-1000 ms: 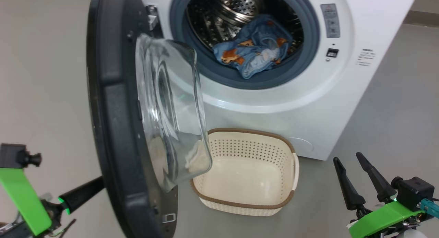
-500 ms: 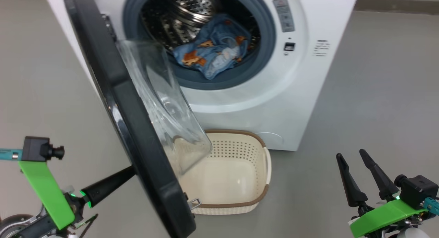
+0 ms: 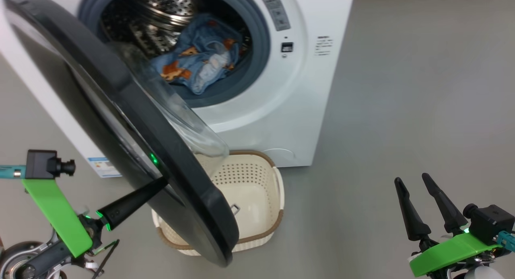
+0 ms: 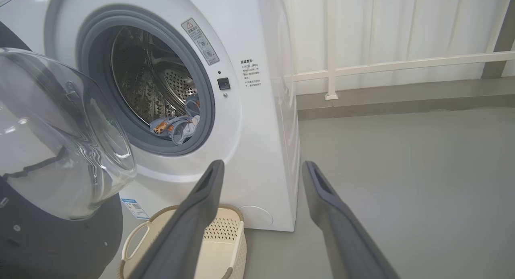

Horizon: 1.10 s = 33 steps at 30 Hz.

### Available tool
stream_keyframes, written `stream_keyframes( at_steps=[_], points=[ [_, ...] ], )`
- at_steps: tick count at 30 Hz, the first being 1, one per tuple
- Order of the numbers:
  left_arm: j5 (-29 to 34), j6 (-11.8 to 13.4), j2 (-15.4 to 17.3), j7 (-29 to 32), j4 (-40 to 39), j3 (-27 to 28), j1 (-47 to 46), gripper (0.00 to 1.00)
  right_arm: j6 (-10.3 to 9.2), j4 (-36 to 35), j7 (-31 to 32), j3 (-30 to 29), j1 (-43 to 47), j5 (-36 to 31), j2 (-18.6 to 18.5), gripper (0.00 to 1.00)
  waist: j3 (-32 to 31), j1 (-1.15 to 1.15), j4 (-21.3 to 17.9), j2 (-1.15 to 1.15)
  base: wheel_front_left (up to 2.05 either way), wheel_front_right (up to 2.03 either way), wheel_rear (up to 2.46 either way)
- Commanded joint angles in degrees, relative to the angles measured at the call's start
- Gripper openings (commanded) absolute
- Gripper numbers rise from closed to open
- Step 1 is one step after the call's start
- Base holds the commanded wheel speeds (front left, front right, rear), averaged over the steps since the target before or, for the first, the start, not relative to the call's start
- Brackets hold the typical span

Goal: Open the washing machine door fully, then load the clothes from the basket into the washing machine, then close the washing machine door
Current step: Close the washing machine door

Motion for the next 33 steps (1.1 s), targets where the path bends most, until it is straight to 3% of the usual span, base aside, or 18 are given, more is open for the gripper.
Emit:
stream_keyframes(
  at_steps=[1,10,20,21,22,23,33],
  points=[
    [0.44,-0.38,1.09,-0.65,-1.09,2.15,-3.51,0.0,0.26,-1.52,-0.46,0.47,-0.58,-0.42,-0.75,1.0,0.88,0.0,-2.36,0.0,0.0,0.0,0.0],
    [0.44,-0.38,0.88,-2.46,0.1,2.47,-4.35,0.0,0.26,-1.67,-0.46,0.1,-0.36,-0.51,-0.77,1.0,1.13,0.0,-4.64,0.0,0.0,0.0,0.0],
    [1.07,-0.38,0.95,-5.87,1.28,3.61,-2.3,0.0,0.26,-1.43,-0.46,0.38,0.12,-0.54,-0.84,1.0,-0.02,0.0,-3.48,0.0,0.0,0.0,0.0],
    [1.11,-0.38,0.96,-6.33,1.46,3.81,-1.93,0.07,0.26,-1.42,-0.46,0.48,0.15,-0.53,-0.85,1.0,-0.11,0.0,-3.24,0.0,0.0,0.0,0.0],
    [1.35,-0.38,1.04,-7.1,1.58,4.22,-1.6,0.4,0.26,-1.41,-0.46,0.59,0.15,-0.52,-0.85,1.0,-0.16,0.0,-3.02,0.0,0.0,0.0,0.0],
    [1.51,-0.38,1.06,-7.76,1.75,4.51,-1.3,1.0,0.26,-1.39,-0.46,0.64,0.16,-0.5,-0.87,1.0,-0.21,0.0,-2.77,0.0,0.0,0.0,0.0],
    [5.5,-0.38,1.34,-18.62,3.77,7.03,2.42,1.0,0.26,-1.19,-0.46,1.75,0.2,-0.39,-1.14,1.0,-1.1,0.0,-0.12,0.0,0.0,0.0,0.0]
  ],
)
